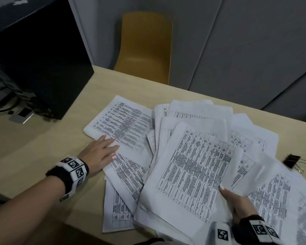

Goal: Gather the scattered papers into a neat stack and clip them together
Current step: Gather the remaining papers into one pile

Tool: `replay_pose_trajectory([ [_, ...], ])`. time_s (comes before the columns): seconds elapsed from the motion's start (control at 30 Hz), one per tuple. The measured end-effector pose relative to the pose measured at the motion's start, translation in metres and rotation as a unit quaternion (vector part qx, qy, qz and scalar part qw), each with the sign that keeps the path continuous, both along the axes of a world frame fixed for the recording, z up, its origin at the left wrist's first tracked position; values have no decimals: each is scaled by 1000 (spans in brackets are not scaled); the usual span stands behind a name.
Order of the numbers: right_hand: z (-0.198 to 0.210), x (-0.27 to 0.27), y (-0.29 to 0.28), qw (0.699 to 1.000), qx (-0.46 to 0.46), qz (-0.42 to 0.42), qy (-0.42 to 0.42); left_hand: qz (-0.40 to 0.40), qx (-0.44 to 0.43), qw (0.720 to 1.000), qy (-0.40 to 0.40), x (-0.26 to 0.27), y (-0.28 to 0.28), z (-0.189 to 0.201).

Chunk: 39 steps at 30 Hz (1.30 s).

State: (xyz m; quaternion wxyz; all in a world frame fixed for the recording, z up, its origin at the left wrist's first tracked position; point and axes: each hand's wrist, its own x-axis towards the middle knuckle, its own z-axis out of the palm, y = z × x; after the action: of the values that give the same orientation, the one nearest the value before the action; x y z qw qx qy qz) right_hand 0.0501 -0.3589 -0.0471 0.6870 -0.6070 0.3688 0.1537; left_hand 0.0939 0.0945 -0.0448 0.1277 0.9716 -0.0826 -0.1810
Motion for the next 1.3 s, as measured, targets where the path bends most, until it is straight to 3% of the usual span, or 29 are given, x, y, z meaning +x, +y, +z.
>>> replay_pose_trajectory([
  [0.07,1,0,2,1000,6,-5,-9,30,-33,999,-1,-6,3,10],
  [0.13,1,0,2,1000,6,0,-12,157,-58,984,-54,-10,-7,17],
  [0.2,1,-1,3,1000,8,1,-9,380,-78,918,-88,-9,-22,19],
  [0.27,2,-1,3,1000,6,3,-15,551,-139,823,-8,-6,-39,21],
  [0.3,2,-1,3,1000,5,2,-18,588,-183,788,27,-4,-48,24],
  [0.4,3,-1,3,1000,9,4,-19,617,-263,741,38,9,-70,25],
  [0.6,2,-1,3,999,11,16,-29,652,-362,665,-37,23,-83,21],
  [0.73,-1,1,2,999,14,17,-32,620,-372,690,33,21,-93,24],
  [0.93,-6,2,-1,999,17,18,-32,573,-429,698,21,19,-109,28],
  [1.0,-5,2,0,999,23,19,-35,543,-481,688,18,20,-114,28],
  [1.1,-5,2,0,999,26,19,-39,549,-525,648,45,19,-112,22],
  [1.3,-4,1,-1,999,22,14,-39,517,-451,721,101,-4,-110,-10],
])
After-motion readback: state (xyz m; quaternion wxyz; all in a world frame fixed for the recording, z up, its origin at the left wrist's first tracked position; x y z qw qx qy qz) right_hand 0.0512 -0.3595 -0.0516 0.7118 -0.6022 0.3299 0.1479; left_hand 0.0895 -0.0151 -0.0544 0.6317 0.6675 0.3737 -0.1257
